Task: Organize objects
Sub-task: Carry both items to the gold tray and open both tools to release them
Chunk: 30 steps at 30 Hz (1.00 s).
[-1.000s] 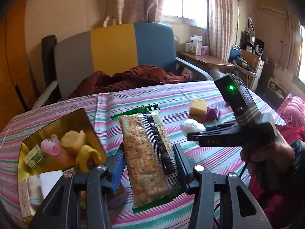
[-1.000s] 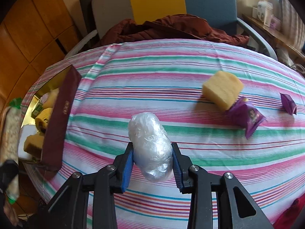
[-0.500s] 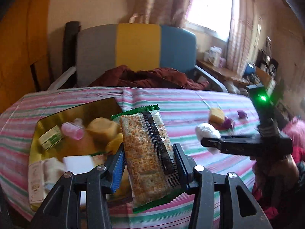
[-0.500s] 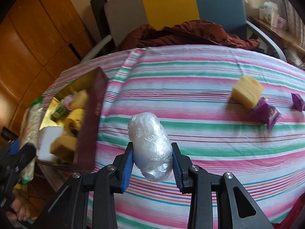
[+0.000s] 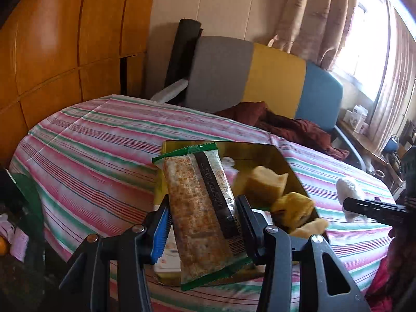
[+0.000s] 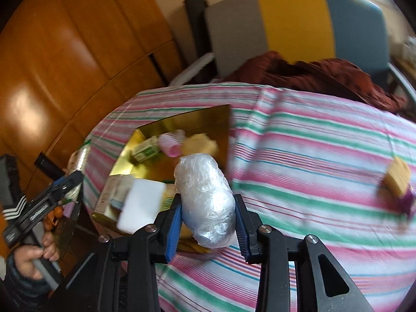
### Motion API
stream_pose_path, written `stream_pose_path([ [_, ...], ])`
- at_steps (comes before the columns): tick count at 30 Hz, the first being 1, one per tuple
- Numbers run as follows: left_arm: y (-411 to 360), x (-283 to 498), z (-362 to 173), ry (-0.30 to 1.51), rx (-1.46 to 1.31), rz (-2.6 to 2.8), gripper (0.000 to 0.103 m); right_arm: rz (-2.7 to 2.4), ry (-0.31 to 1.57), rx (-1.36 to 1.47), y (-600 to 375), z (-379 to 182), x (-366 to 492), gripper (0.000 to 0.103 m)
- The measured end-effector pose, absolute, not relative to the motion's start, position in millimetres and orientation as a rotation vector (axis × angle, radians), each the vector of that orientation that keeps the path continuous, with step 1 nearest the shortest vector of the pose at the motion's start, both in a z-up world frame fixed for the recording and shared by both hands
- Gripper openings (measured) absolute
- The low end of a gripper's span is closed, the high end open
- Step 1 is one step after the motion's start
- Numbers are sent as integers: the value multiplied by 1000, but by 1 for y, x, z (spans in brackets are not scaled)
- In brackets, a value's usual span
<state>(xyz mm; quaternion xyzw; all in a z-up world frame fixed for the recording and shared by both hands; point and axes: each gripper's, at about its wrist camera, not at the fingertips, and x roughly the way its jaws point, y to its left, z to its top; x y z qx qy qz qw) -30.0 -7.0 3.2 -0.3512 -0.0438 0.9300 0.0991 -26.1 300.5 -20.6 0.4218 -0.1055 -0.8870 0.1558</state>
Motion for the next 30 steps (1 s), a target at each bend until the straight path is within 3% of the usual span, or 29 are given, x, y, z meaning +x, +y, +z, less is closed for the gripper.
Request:
stream_pose_path([
  [13,49,-103,14,169,-926,2632,51,-2443,-191,1225,233,-31,-59,40],
  [19,53,-131,-2,89,-1056,2592,57,-2432,-178,1282,228,-51,-64,51],
  [26,26,-99,-7,-10,-1079,2668,57,-2427,-217,1287,238,-53,-53,53],
  [30,22,-75,-10,8,-1082,2692,57,-2442,-227,1272,238,-48,-46,61],
])
